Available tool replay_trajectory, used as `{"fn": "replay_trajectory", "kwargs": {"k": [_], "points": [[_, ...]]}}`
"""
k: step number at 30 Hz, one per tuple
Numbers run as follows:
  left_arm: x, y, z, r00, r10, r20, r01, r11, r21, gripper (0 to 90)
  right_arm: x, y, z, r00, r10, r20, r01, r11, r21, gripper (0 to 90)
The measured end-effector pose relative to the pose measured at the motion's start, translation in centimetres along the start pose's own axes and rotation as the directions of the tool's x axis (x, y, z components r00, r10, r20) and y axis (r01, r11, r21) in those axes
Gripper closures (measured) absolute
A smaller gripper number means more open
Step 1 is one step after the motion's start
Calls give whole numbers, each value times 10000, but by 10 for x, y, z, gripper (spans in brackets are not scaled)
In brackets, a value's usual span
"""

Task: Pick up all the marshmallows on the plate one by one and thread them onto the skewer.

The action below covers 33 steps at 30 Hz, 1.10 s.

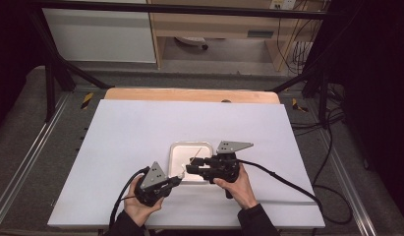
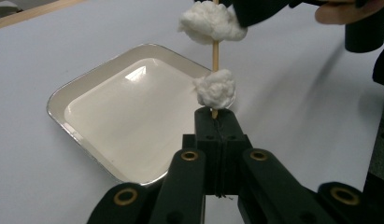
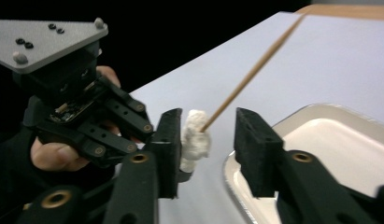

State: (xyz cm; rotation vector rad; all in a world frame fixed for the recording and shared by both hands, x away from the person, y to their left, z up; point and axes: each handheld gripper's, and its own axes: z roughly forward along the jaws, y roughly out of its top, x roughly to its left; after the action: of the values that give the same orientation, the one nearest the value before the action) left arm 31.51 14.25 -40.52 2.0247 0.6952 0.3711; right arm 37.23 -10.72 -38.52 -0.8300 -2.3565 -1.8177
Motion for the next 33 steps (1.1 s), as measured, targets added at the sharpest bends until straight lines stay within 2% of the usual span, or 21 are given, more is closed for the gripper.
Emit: {"fn": "replay_trajectory", "kwargs": {"k": [4,6,10,12,14,16,19,20,22,24,26,31,33], "points": [[4,-2,0,9997,-257,-28,258,9996,142,894,-3,5,-9,9972,-312,675,312,9995,13,440],[6,-3,1,9995,-321,-44,322,9993,210,894,-6,5,-12,9918,-490,1184,472,9987,181,330],[8,-4,0,9990,-436,-105,439,9986,290,893,-15,-1,-12,9739,-964,2054,764,9917,1033,191],[10,-5,0,9986,-507,-127,511,9983,279,893,-20,-7,-11,9591,-1291,2517,914,9835,1562,163],[11,-6,0,9983,-559,-163,563,9980,295,893,-26,-14,-8,9478,-1560,2782,955,9710,2190,182],[11,-7,1,9983,-573,-133,577,9977,363,893,-31,-20,-3,9372,-1884,2934,1066,9560,2732,266],[12,-7,1,9982,-588,-135,592,9975,391,893,-39,-27,4,9362,-1955,2922,946,9405,3262,385],[12,-7,1,9980,-617,-133,622,9973,399,893,-41,-30,6,9326,-2024,2989,939,9355,3406,411],[13,-8,1,9978,-651,-147,657,9969,422,893,-45,-33,11,9313,-2076,2994,884,9260,3670,474],[14,-8,1,9977,-658,-164,665,9968,445,893,-47,-36,14,9292,-2177,2986,939,9206,3791,538],[13,-8,1,9977,-664,-161,670,9967,449,893,-47,-38,16,9299,-2209,2942,985,9200,3794,583],[13,-8,2,9977,-660,-136,666,9966,493,893,-48,-40,19,9243,-2590,2802,1329,9070,3997,645],[13,-8,2,9977,-659,-136,665,9965,509,892,-47,-42,20,9276,-2581,2701,1315,9023,4105,667]]}}
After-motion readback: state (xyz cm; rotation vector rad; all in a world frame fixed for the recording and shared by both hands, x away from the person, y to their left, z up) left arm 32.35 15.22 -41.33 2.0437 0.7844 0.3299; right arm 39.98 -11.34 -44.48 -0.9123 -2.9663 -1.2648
